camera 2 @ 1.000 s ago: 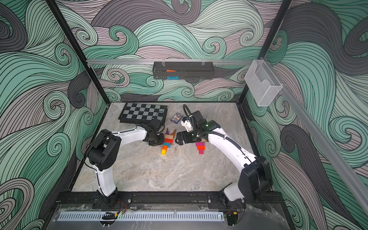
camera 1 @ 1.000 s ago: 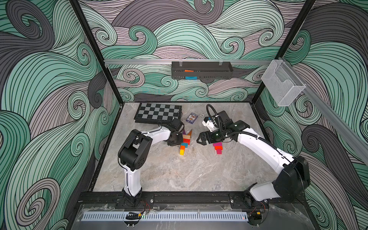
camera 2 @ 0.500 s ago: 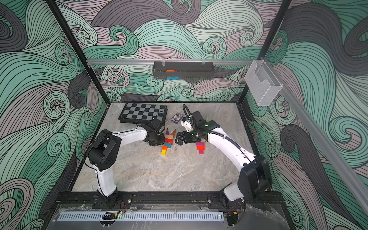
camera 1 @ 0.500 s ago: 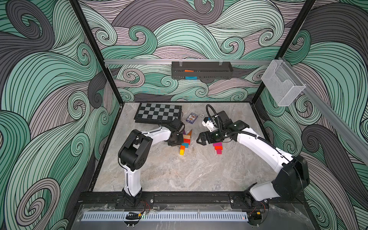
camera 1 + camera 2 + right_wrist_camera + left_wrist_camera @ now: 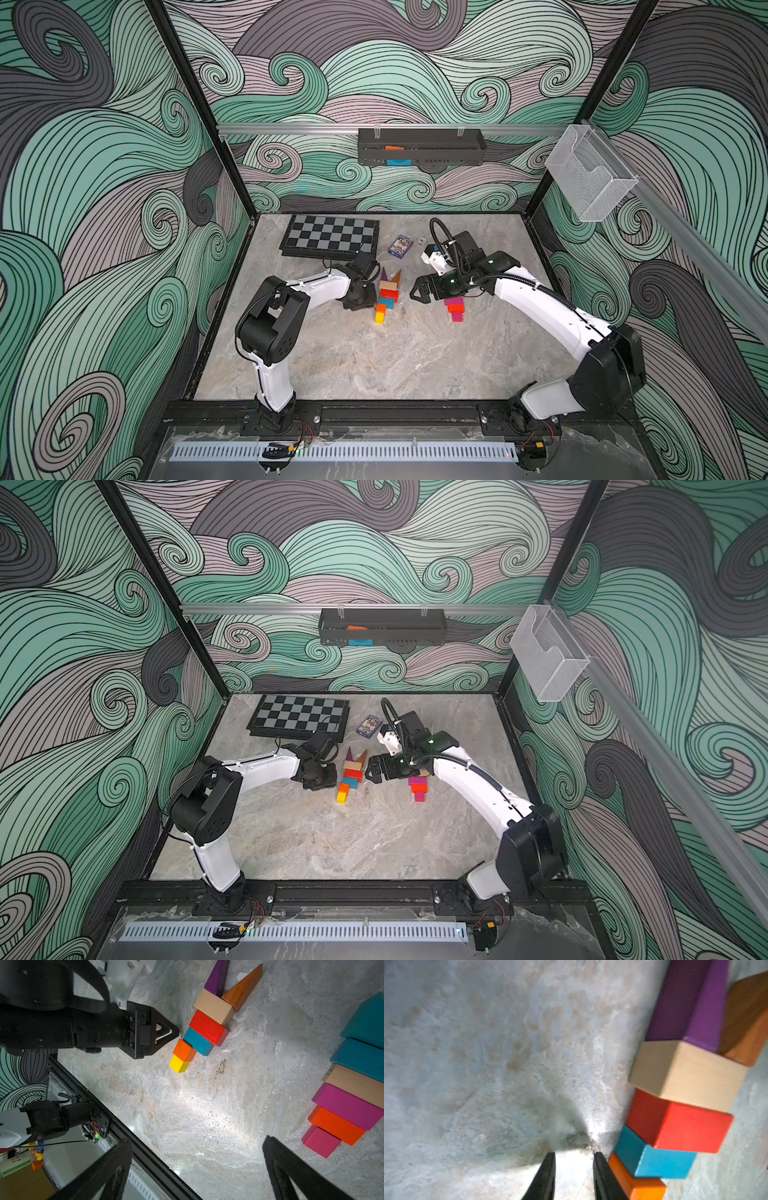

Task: Assemble a carrot with building blocks
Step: Adjust the building block at the center of the board.

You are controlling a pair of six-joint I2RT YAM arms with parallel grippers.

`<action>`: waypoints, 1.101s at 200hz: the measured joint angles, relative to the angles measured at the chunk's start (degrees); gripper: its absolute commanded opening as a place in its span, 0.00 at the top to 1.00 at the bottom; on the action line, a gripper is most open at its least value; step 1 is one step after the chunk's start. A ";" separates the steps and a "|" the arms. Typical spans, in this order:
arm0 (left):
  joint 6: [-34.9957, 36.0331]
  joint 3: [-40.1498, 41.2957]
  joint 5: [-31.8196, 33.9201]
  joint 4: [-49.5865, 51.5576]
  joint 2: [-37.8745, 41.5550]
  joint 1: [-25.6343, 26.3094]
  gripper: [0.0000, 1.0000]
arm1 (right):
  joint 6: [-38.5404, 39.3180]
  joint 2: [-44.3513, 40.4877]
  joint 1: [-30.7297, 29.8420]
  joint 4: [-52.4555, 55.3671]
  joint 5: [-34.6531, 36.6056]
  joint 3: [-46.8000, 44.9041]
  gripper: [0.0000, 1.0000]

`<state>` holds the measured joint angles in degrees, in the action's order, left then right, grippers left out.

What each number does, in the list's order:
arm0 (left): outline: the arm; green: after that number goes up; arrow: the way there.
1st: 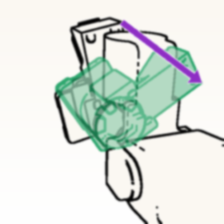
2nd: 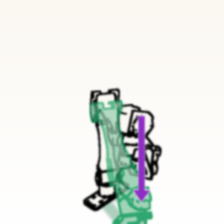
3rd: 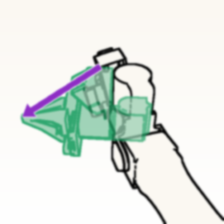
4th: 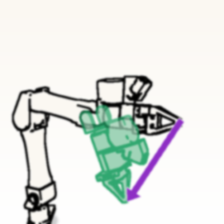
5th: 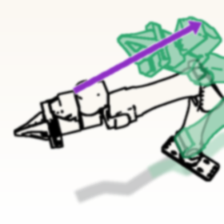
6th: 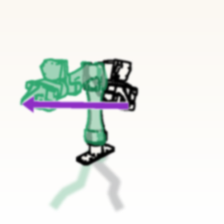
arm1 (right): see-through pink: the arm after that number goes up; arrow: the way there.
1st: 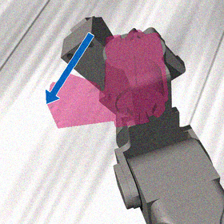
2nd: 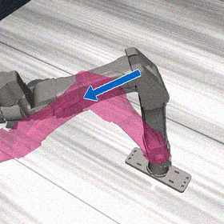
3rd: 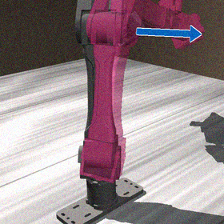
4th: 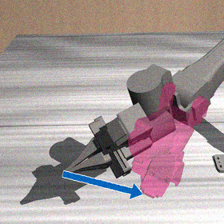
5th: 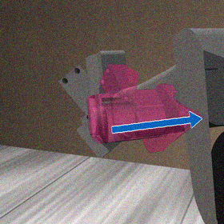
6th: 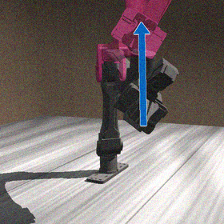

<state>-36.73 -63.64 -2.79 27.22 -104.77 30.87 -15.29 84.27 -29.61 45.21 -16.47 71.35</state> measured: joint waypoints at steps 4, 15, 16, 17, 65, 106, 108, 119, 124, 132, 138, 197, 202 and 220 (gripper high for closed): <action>-0.04 0.07 0.00 -0.04 0.11 0.00 0.72 | 0.00 0.00 0.00 0.00 -0.04 0.00 0.01; -0.11 0.31 0.02 -0.09 0.35 0.00 0.73 | 0.00 0.00 0.00 0.00 -0.11 0.00 0.01; -0.11 0.35 0.02 -0.09 0.37 0.00 0.73 | 0.00 0.00 0.00 0.00 -0.11 0.00 0.01; -0.11 0.42 0.02 -0.11 0.42 0.02 0.73 | 0.00 0.00 0.00 0.00 -0.13 0.00 0.01; -0.31 0.96 -0.07 -0.24 0.74 0.35 0.73 | -0.02 0.00 0.00 -0.04 -0.20 0.00 0.01; -0.31 0.44 -0.31 -0.02 0.70 2.71 0.75 | -0.04 0.02 0.00 -0.04 -0.20 -0.02 0.01; -0.31 0.42 -0.31 -0.02 0.68 2.80 0.75 | -0.04 0.02 0.00 -0.04 -0.20 -0.02 0.01; -0.31 0.26 -0.39 -0.04 0.68 3.28 0.75 | -0.04 0.02 0.00 -0.04 -0.17 -0.02 0.01; -0.31 0.26 -0.42 -0.04 0.68 3.50 0.75 | -0.04 0.02 0.00 -0.04 -0.20 -0.04 0.01; -0.31 0.26 -0.48 -0.02 0.66 3.69 0.75 | -0.04 0.02 0.00 -0.04 -0.20 -0.07 0.01; -0.31 0.26 -0.46 -0.02 0.61 3.78 0.75 | -0.04 0.02 0.00 -0.04 -0.20 -0.07 0.02; -0.31 -0.44 -0.42 0.13 0.11 3.78 0.75 | -0.04 0.02 0.00 -0.04 -0.20 -0.07 0.01; -0.31 -0.44 -0.42 0.15 0.09 3.78 0.75 | -0.04 0.02 0.00 -0.04 -0.20 -0.07 0.01; -0.31 -0.44 -0.15 0.39 0.09 3.78 0.74 | -0.04 0.02 -0.02 -0.07 -0.20 -0.17 0.01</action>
<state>-37.04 -64.07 -2.94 27.62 -104.68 34.65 -15.33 84.29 -29.63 45.15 -16.67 71.18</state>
